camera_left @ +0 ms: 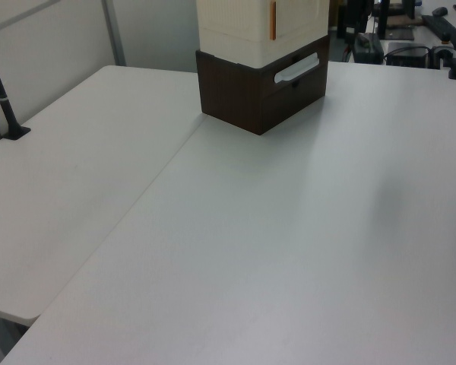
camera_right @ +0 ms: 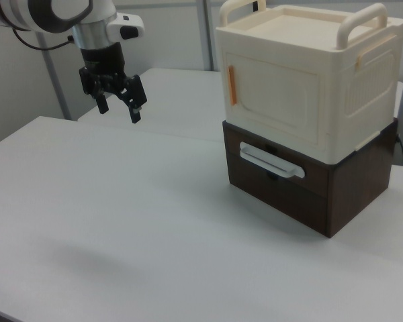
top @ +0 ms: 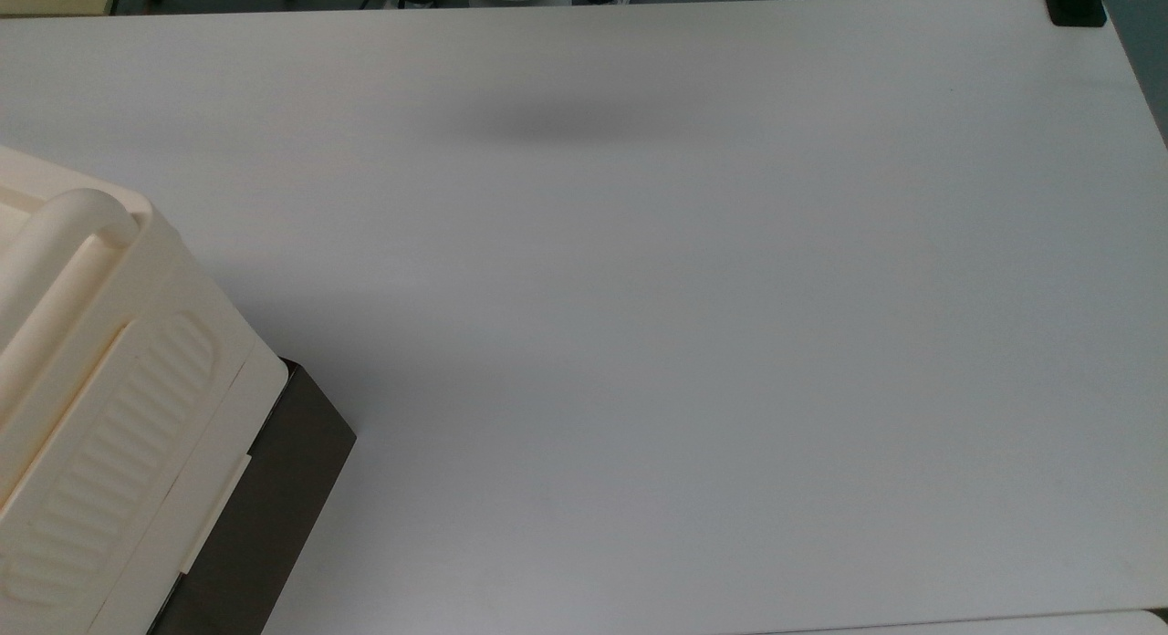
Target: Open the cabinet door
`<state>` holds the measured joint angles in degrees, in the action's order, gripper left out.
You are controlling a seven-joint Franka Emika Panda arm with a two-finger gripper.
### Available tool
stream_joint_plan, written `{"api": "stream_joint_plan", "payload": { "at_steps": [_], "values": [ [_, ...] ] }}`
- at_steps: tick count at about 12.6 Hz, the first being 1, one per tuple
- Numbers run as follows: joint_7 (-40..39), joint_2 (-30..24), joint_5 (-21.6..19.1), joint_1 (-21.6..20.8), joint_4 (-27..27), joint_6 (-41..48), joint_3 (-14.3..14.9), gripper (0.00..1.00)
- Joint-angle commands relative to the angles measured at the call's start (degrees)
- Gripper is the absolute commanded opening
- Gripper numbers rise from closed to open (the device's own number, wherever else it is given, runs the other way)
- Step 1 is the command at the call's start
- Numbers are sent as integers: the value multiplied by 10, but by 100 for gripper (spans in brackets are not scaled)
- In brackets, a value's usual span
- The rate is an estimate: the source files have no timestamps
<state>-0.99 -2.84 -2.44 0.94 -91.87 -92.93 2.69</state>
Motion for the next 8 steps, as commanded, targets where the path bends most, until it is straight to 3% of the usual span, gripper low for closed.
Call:
{"api": "stream_joint_plan", "payload": {
  "at_steps": [1,8],
  "values": [
    [6,-16,2,-1,-17,-2,-4,100],
    [5,-16,1,0,-17,0,-4,100]
  ]
}}
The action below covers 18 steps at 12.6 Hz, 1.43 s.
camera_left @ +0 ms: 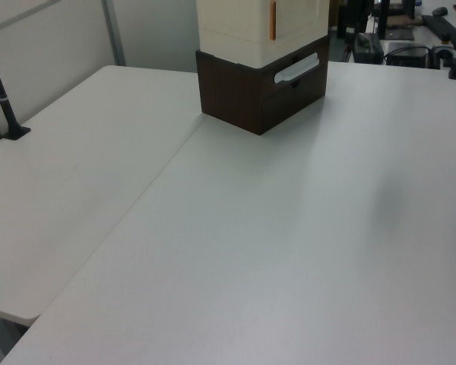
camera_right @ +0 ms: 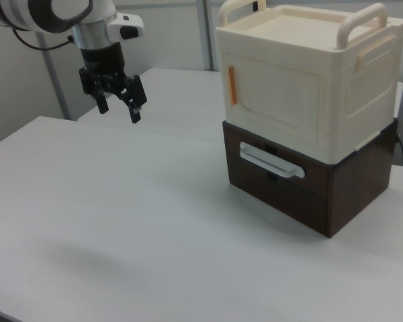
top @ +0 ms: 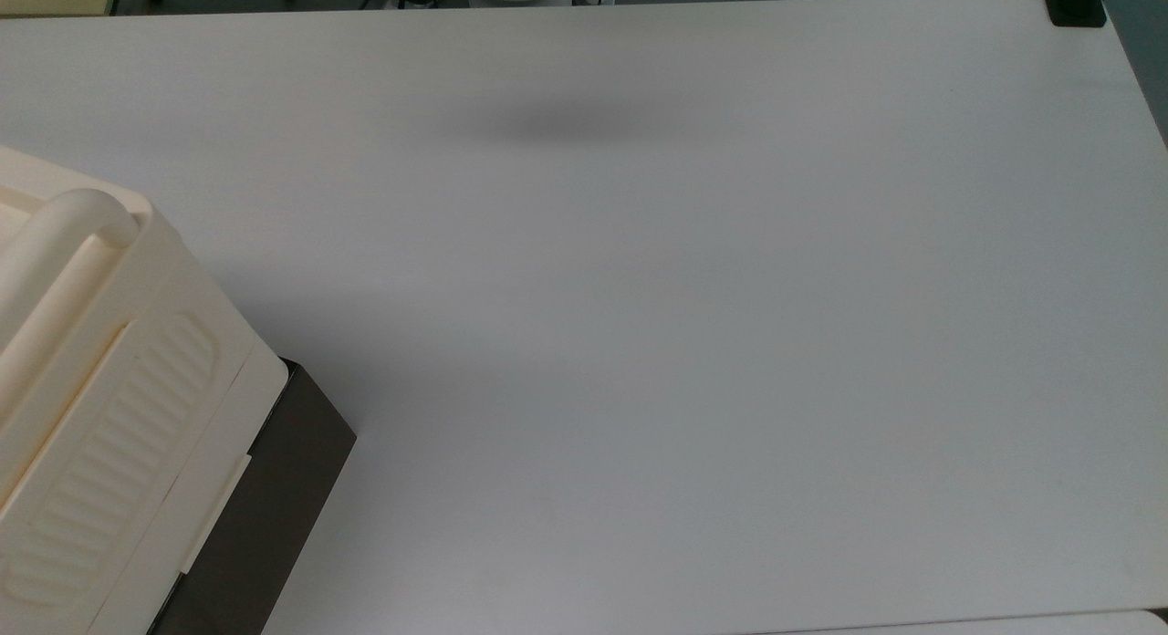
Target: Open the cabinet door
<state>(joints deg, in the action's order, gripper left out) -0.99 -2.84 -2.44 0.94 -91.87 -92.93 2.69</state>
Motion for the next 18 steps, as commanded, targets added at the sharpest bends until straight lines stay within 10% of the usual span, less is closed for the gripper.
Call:
{"api": "stream_joint_plan", "payload": {
  "at_steps": [1,9,18],
  "values": [
    [-3,-15,-3,0,-16,0,-4,100],
    [-99,-11,-5,31,-11,-52,-4,100],
    [-94,6,-43,42,3,-196,2,48]
  ]
}}
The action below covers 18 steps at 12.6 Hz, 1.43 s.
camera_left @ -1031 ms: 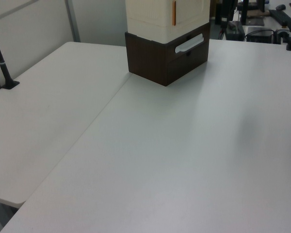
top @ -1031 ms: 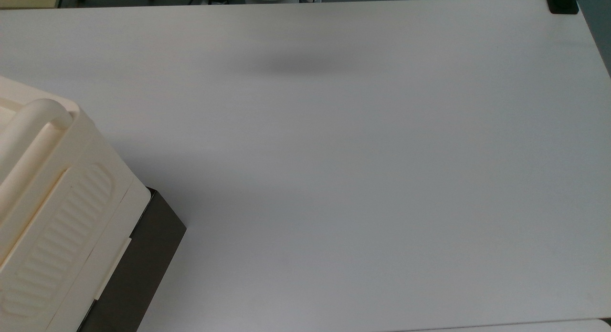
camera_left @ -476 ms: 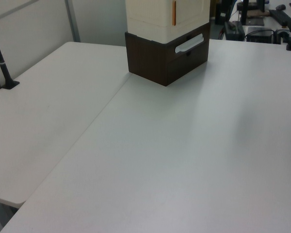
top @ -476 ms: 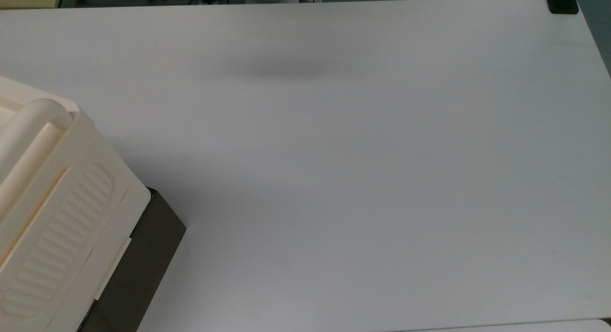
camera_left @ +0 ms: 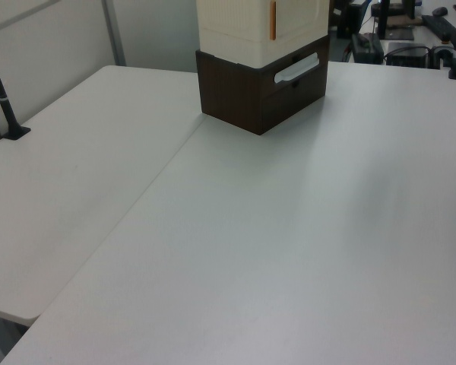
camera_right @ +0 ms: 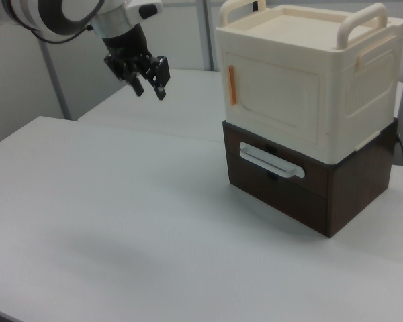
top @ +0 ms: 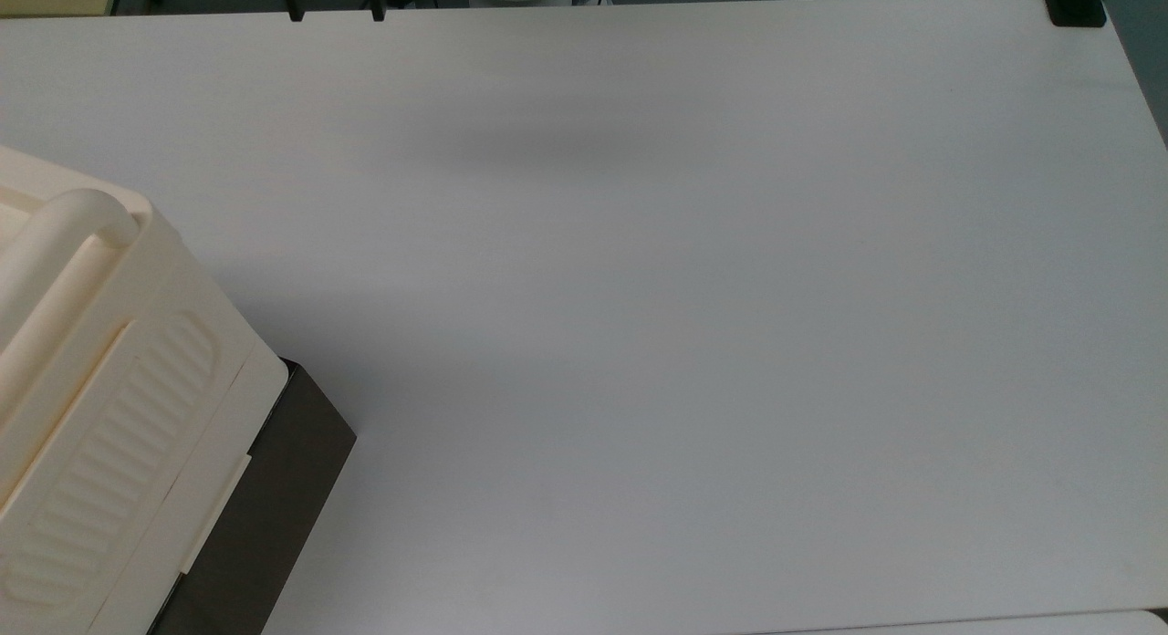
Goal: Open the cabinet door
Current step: 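Move the open gripper toward the orange handle on the cabinet door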
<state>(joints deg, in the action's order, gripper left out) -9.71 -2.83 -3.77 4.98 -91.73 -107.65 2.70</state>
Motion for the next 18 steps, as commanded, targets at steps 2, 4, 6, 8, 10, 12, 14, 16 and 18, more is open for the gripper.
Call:
{"api": "stream_joint_plan", "payload": {
  "at_steps": [2,4,6,8,10,12,14,16,18],
  "values": [
    [19,20,-38,2,9,-104,2,46],
    [35,40,-32,2,25,-142,3,46],
    [37,62,-28,1,48,-150,4,47],
    [38,84,-20,2,62,-152,4,47],
    [39,100,-6,2,75,-180,5,48],
    [61,116,8,2,76,-221,5,49],
    [82,126,25,4,79,-248,8,50],
    [88,133,31,6,79,-263,15,51],
    [88,142,32,5,80,-278,25,51]
  ]
}}
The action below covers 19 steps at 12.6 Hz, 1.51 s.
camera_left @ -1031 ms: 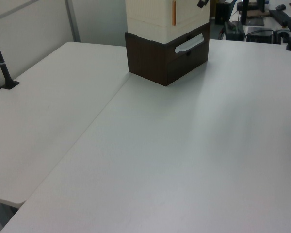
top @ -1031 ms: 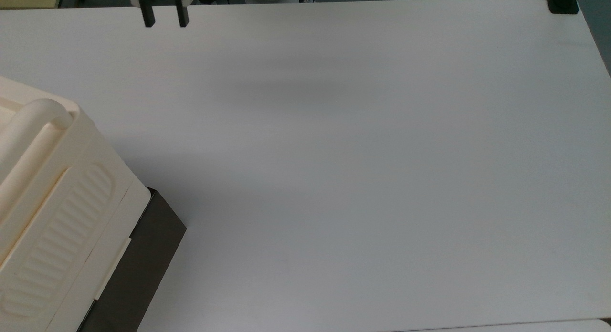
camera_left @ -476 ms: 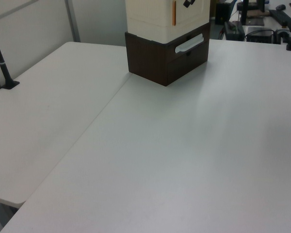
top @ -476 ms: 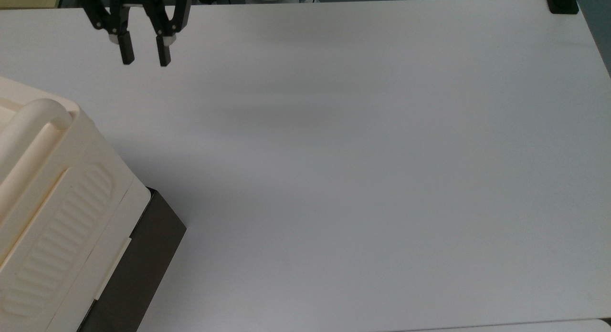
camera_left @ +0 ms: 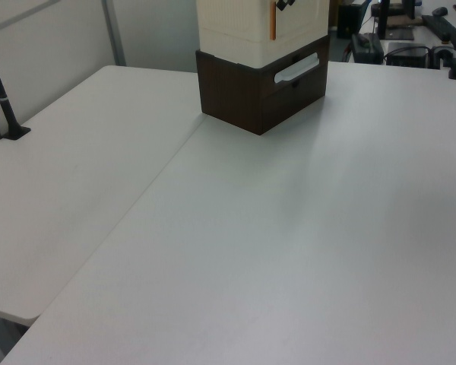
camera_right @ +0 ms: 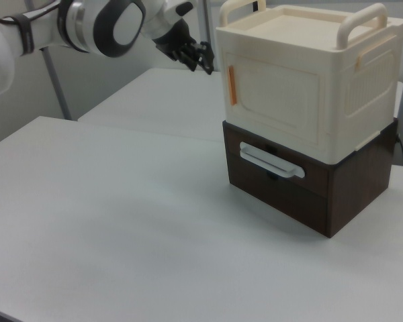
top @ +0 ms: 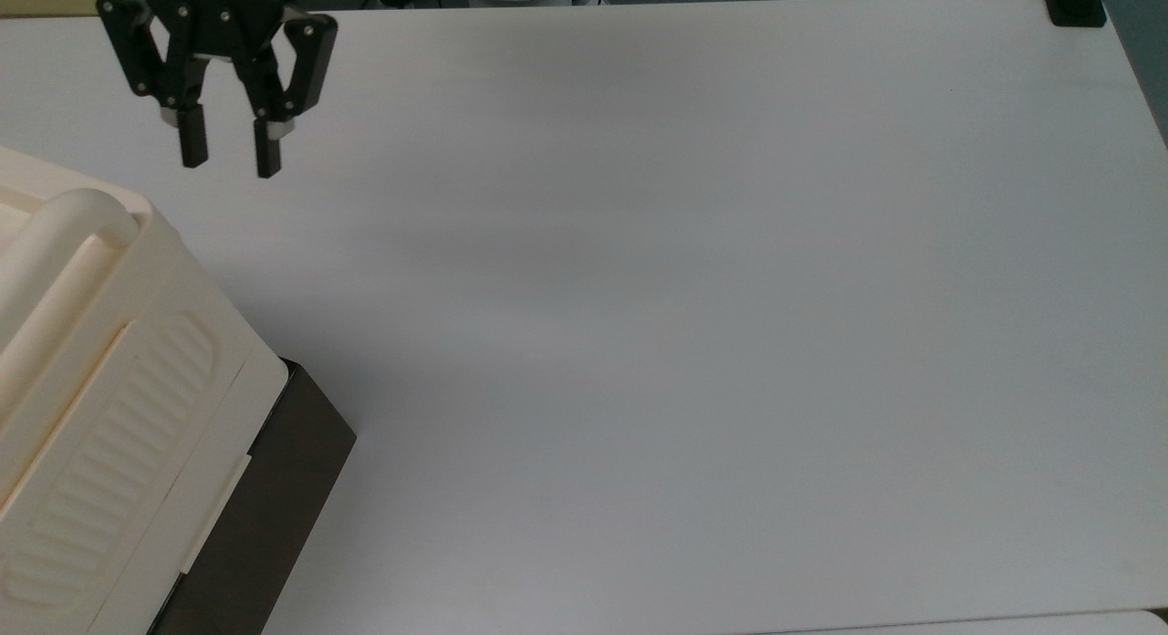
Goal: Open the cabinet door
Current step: 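Move the open gripper toward the orange handle on the cabinet door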
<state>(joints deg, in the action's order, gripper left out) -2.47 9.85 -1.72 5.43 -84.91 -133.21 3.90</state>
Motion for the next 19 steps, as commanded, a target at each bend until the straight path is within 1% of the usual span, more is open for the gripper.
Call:
{"api": "stream_joint_plan", "payload": {
  "at_steps": [1,7,12,15,19],
  "values": [
    [20,23,12,0,11,-37,15,51],
    [25,40,13,0,12,-85,29,52],
    [26,43,14,0,11,-100,31,52],
    [26,54,14,0,12,-117,31,52],
    [26,54,14,0,12,-118,31,52]
  ]
}}
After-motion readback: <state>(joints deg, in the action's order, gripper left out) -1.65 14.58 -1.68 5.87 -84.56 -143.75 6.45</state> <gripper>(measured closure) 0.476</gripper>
